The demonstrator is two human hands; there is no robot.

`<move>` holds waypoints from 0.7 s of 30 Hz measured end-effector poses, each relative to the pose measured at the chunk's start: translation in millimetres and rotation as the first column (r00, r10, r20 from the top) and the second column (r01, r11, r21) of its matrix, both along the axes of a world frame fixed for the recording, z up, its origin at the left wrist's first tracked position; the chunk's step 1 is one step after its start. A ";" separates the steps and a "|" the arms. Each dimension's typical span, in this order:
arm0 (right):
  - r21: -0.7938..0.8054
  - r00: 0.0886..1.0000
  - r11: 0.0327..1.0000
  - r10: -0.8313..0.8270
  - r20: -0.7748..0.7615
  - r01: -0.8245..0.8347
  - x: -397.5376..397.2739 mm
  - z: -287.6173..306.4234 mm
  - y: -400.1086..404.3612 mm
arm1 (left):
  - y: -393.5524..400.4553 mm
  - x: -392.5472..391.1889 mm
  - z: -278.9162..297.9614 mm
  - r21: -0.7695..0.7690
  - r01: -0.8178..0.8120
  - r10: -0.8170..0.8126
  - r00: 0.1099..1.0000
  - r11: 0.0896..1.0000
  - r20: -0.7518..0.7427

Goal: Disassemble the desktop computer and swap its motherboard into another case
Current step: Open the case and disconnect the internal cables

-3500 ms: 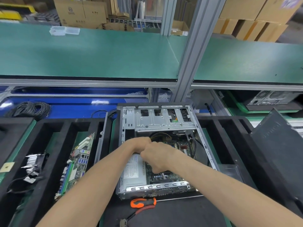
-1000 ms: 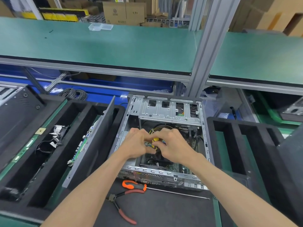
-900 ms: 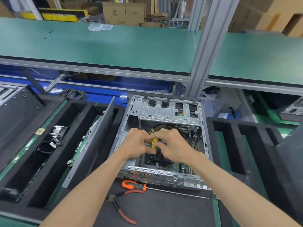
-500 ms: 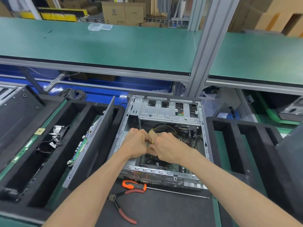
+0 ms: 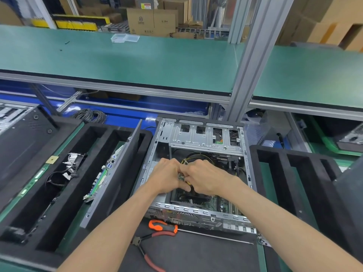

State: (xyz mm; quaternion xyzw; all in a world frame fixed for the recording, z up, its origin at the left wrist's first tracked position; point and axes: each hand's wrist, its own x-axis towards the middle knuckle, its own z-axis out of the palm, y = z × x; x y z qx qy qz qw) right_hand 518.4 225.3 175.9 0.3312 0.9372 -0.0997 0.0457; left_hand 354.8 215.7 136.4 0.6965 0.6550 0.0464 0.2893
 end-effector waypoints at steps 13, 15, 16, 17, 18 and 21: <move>-0.140 0.981 0.986 -0.111 -0.160 0.089 6.5 -7.0 11.1 | 6.3 -3.6 -10.0 0.116 -0.001 -0.007 0.997 0.993 0.071; -0.199 0.929 0.962 -0.239 -0.284 0.186 13.1 -8.7 15.4 | 8.1 -5.9 -13.3 0.147 -0.013 -0.003 0.994 0.989 0.106; -0.225 0.883 0.944 -0.310 -0.352 0.241 18.0 -8.8 18.0 | 9.6 -6.7 -14.4 0.164 -0.008 -0.007 0.996 0.986 0.089; -0.252 0.830 0.923 -0.375 -0.413 0.291 23.0 -8.6 20.7 | 12.3 -7.2 -17.1 0.182 0.018 -0.027 0.999 0.983 0.046; -0.285 0.774 0.899 -0.433 -0.462 0.333 27.8 -8.3 23.3 | 15.1 -7.6 -18.7 0.184 0.061 -0.058 0.998 0.981 -0.026; -0.384 0.658 0.839 -0.542 -0.523 0.387 35.7 -9.8 29.1 | 25.9 -3.9 -19.1 0.132 0.209 -0.165 0.944 0.969 -0.286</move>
